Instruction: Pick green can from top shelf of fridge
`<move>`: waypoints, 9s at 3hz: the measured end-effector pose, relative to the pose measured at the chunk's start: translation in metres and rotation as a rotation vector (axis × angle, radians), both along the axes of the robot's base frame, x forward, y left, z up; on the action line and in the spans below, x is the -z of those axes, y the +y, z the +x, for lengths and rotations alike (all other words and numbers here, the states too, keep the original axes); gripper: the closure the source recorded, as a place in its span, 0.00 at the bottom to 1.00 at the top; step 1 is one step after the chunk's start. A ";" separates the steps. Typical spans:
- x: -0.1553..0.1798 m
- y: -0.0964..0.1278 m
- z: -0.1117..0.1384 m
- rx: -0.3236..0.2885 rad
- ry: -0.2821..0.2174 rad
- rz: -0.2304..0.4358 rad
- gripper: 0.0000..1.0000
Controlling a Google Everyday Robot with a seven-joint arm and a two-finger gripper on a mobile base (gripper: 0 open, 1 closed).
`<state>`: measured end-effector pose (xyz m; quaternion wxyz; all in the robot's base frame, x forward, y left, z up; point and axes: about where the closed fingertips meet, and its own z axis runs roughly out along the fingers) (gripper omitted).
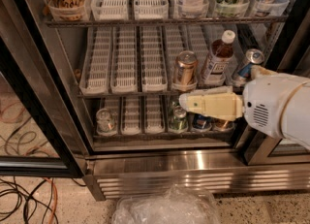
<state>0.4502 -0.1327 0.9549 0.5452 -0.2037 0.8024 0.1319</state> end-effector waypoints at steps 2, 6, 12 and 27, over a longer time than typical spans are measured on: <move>-0.001 0.012 0.022 0.152 -0.092 0.038 0.00; -0.042 -0.003 0.063 0.350 -0.258 0.034 0.00; -0.065 -0.067 0.067 0.512 -0.452 -0.025 0.00; -0.104 -0.061 0.144 0.503 -0.640 0.060 0.37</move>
Offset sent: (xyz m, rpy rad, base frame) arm 0.0410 -0.0184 -0.0215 0.0129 -0.2959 -0.4719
